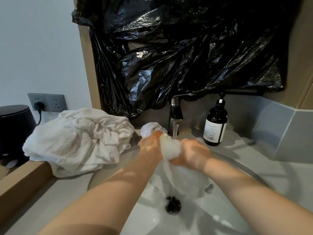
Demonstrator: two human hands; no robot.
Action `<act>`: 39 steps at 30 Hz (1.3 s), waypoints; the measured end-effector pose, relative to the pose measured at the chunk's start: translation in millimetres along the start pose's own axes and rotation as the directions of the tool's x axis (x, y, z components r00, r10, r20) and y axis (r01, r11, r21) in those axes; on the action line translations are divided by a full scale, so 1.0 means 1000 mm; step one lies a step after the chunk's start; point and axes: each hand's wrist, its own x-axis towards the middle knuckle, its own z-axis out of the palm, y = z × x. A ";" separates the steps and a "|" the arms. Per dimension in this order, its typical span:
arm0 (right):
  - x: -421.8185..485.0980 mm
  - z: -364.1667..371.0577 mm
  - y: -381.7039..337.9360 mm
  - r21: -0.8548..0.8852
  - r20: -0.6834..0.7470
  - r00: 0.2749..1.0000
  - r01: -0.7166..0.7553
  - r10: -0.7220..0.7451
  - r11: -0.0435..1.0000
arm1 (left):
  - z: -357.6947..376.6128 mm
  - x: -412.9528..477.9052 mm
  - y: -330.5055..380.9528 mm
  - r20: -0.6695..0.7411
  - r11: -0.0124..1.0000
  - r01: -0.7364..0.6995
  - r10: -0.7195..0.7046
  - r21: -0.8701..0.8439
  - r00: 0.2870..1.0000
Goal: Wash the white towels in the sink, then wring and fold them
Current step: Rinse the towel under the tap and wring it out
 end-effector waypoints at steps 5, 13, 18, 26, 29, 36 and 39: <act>0.006 0.007 0.012 0.350 0.067 0.998 -0.043 0.020 0.936 | -0.005 0.000 -0.002 0.146 0.991 -0.094 0.108 -0.100 0.983; 0.013 -0.011 0.019 0.492 0.062 0.998 -0.010 -0.023 0.871 | -0.001 -0.003 -0.024 0.311 0.987 -0.141 0.111 0.076 0.944; 0.017 -0.010 0.044 0.889 0.230 0.963 -0.149 -0.138 0.434 | -0.008 0.003 -0.018 0.352 0.994 -0.069 0.093 -0.080 0.931; 0.026 0.034 0.056 0.871 0.489 0.872 -0.486 -0.026 0.071 | -0.011 -0.014 -0.003 0.398 0.991 0.043 0.012 -0.128 0.917; 0.014 0.042 0.038 0.826 0.560 0.828 -0.555 -0.028 0.094 | -0.010 -0.013 0.004 0.380 0.977 0.097 -0.018 -0.190 0.925; 0.008 0.030 0.030 0.826 0.562 0.816 -0.561 -0.132 0.048 | -0.011 -0.014 0.016 0.322 0.960 0.151 -0.069 -0.237 0.944; 0.006 0.017 0.040 0.855 0.519 0.846 -0.516 -0.120 0.063 | -0.009 -0.012 0.019 0.285 0.973 0.123 -0.063 -0.198 0.957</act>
